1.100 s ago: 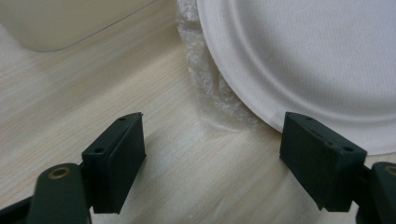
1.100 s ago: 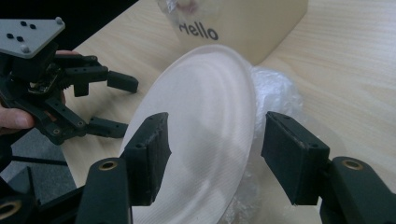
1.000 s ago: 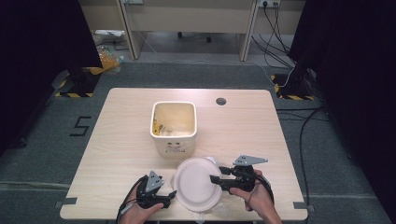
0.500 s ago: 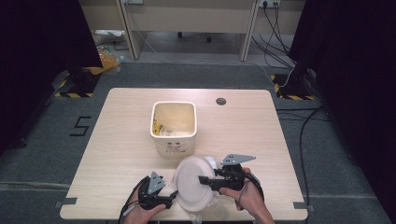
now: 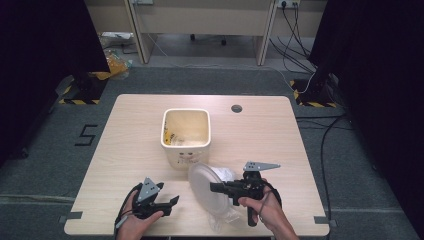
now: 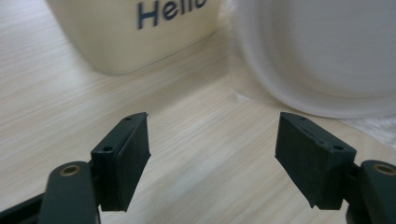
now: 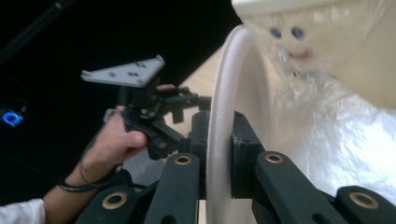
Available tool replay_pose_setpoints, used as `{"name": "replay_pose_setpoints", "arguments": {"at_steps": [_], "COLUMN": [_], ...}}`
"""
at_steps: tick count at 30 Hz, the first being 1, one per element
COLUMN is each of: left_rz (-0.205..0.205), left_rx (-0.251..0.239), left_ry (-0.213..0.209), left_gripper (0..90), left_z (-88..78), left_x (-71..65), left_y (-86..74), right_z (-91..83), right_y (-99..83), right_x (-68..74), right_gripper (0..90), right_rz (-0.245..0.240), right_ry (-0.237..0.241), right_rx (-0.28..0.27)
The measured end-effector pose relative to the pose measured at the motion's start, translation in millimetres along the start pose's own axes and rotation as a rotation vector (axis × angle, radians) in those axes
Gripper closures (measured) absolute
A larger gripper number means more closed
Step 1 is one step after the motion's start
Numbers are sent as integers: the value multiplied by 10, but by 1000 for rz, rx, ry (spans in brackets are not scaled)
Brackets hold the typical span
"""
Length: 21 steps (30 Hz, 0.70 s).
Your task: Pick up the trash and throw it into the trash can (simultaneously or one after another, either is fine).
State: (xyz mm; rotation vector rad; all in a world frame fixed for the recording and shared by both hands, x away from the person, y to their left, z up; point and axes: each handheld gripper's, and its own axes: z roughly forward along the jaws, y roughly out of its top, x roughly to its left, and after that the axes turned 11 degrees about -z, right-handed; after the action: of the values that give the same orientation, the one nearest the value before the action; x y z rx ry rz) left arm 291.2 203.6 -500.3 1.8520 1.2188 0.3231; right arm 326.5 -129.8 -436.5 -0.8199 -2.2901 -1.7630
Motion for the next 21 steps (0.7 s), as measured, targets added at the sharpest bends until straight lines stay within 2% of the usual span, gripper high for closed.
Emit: {"name": "replay_pose_setpoints", "arguments": {"at_steps": [4, 12, 16, 19, 21], "left_rz": [-16, -15, -7, -18, -18], "left_rx": [7, 34, 60, 60, 58], "left_ry": [46, 118, 142, 142, 154], "left_gripper": [253, 253, 254, 233, 208], "left_z": [-29, 20, 86, 100, 103], "left_x": [159, 313, 350, 362, 358], "left_y": [0, -51, -96, -103, -104], "right_z": [-60, -198, -264, -304, -342], "right_y": [49, 202, 278, 330, 400], "right_x": [10, 67, 82, 84, 98], "right_gripper": [842, 839, 833, 831, 836], "right_rz": [24, 47, 42, 44, 24], "right_ry": [35, 94, 95, 97, 91], "right_rx": [-45, -135, -165, -183, -193]}}
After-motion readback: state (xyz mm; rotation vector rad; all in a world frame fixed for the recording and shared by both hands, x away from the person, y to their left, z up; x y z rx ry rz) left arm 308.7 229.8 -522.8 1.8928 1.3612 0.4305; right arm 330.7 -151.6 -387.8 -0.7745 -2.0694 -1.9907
